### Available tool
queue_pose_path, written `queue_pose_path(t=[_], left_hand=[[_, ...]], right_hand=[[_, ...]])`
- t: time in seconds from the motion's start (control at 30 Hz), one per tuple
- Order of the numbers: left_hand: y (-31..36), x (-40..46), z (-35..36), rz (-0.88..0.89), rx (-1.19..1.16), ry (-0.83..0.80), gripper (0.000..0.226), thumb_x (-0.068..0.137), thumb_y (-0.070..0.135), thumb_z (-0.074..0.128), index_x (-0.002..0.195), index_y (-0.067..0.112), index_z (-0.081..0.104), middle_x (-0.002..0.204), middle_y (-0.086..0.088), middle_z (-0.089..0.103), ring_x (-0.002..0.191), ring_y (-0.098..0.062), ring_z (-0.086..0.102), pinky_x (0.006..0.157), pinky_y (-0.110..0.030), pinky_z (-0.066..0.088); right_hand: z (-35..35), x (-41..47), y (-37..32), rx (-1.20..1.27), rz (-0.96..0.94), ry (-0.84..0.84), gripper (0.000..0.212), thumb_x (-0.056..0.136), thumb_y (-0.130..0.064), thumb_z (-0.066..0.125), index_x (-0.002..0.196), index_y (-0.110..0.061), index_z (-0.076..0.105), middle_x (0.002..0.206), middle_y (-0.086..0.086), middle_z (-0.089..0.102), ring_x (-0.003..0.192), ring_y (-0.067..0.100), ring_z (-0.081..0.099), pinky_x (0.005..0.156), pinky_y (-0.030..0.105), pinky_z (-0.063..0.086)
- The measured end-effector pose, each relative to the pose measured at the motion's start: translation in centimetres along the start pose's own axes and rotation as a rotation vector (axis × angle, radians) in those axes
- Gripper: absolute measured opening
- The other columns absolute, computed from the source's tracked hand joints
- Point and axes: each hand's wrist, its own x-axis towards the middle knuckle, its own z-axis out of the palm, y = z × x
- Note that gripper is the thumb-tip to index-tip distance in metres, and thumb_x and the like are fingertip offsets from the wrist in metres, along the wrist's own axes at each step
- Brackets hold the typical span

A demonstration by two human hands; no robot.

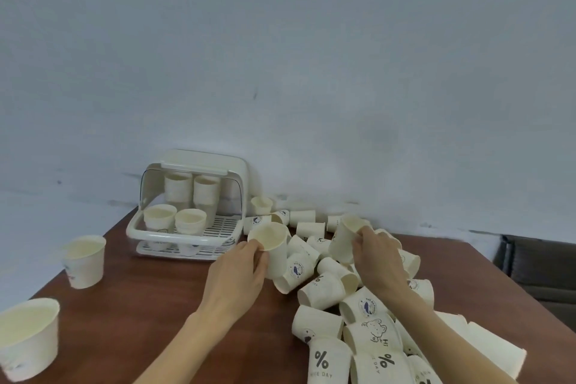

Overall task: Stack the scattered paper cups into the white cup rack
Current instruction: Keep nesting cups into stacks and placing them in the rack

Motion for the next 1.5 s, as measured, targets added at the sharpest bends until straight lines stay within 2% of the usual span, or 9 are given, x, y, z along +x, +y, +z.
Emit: queue_pose_path(t=[0.2,0.27,0.5,0.67,0.9,1.03,1.2,1.27,1.5], left_hand=[[-2.6,-0.6,-1.8,-0.084,0.012,0.008,0.013,0.094,0.040,0.046,0.092,0.032,0.056,0.083,0.012,0.058,0.078,-0.013,0.057,0.070,-0.035,0.047],[-3.4,-0.5,-2.3,-0.096,0.008,0.011,0.011,0.094,0.041,0.046,0.092,0.034,0.054,0.081,0.011,0.060,0.076,-0.011,0.058,0.069,-0.034,0.047],[-6.6,0.0,-3.9,-0.145,0.013,0.077,0.016,0.095,0.040,0.046,0.099,0.031,0.058,0.088,0.013,0.061,0.078,-0.013,0.058,0.071,-0.035,0.048],[-9.4,-0.2,-4.8,-0.174,0.047,0.116,0.020,0.095,0.038,0.043,0.106,0.028,0.058,0.093,0.011,0.062,0.082,-0.016,0.061,0.071,-0.036,0.051],[-12.4,0.4,-5.2,-0.248,0.037,0.150,0.023,0.097,0.032,0.044,0.113,0.023,0.059,0.105,0.006,0.064,0.093,-0.020,0.063,0.072,-0.037,0.051],[-13.6,1.8,-5.6,-0.274,0.042,0.200,0.023,0.098,0.028,0.044,0.115,0.021,0.058,0.104,0.002,0.063,0.090,-0.025,0.063,0.070,-0.037,0.047],[-15.1,4.2,-6.1,-0.293,0.028,0.284,0.024,0.098,0.021,0.041,0.114,0.016,0.058,0.105,-0.003,0.063,0.090,-0.034,0.062,0.067,-0.042,0.047],[-15.8,5.2,-6.2,-0.301,0.033,0.322,0.023,0.098,0.018,0.041,0.113,0.014,0.058,0.105,-0.005,0.062,0.088,-0.036,0.061,0.065,-0.042,0.046],[-17.2,8.5,-6.4,-0.290,0.069,0.467,0.031,0.092,0.018,0.033,0.111,0.009,0.055,0.096,-0.009,0.057,0.080,-0.032,0.057,0.059,-0.036,0.037]], right_hand=[[0.1,-0.8,-3.9,-0.002,-0.147,-0.005,0.013,0.098,-0.016,0.040,0.095,-0.011,0.052,0.077,-0.001,0.042,0.081,0.021,0.040,0.071,0.031,0.032],[0.5,-0.8,-5.0,-0.001,-0.170,-0.007,0.013,0.098,-0.017,0.040,0.095,-0.011,0.052,0.076,0.000,0.047,0.080,0.020,0.040,0.071,0.030,0.029],[2.6,-0.6,-9.5,0.082,-0.186,-0.037,0.012,0.095,-0.017,0.045,0.098,-0.012,0.055,0.085,0.005,0.062,0.089,0.025,0.051,0.080,0.039,0.041],[4.3,-0.8,-13.2,0.153,-0.216,-0.015,0.009,0.095,-0.014,0.046,0.090,-0.012,0.054,0.075,0.004,0.060,0.081,0.024,0.048,0.074,0.036,0.038],[7.0,-0.3,-18.5,0.247,-0.199,-0.022,0.010,0.093,-0.013,0.052,0.097,-0.010,0.060,0.082,0.007,0.065,0.086,0.026,0.051,0.076,0.039,0.041],[8.7,0.3,-21.0,0.266,-0.194,0.003,0.008,0.091,-0.014,0.053,0.094,-0.011,0.059,0.080,0.007,0.064,0.082,0.028,0.051,0.073,0.043,0.044],[10.1,2.1,-23.7,0.346,-0.138,0.023,0.013,0.093,-0.017,0.048,0.100,-0.016,0.058,0.083,0.003,0.063,0.088,0.023,0.049,0.068,0.034,0.033],[10.7,2.7,-24.6,0.379,-0.146,0.022,0.015,0.093,-0.018,0.047,0.102,-0.018,0.058,0.083,0.003,0.063,0.087,0.024,0.048,0.071,0.037,0.038],[12.2,4.6,-27.0,0.467,-0.170,0.050,0.017,0.096,-0.015,0.047,0.106,-0.018,0.059,0.081,-0.003,0.062,0.085,0.022,0.049,0.073,0.037,0.038]])
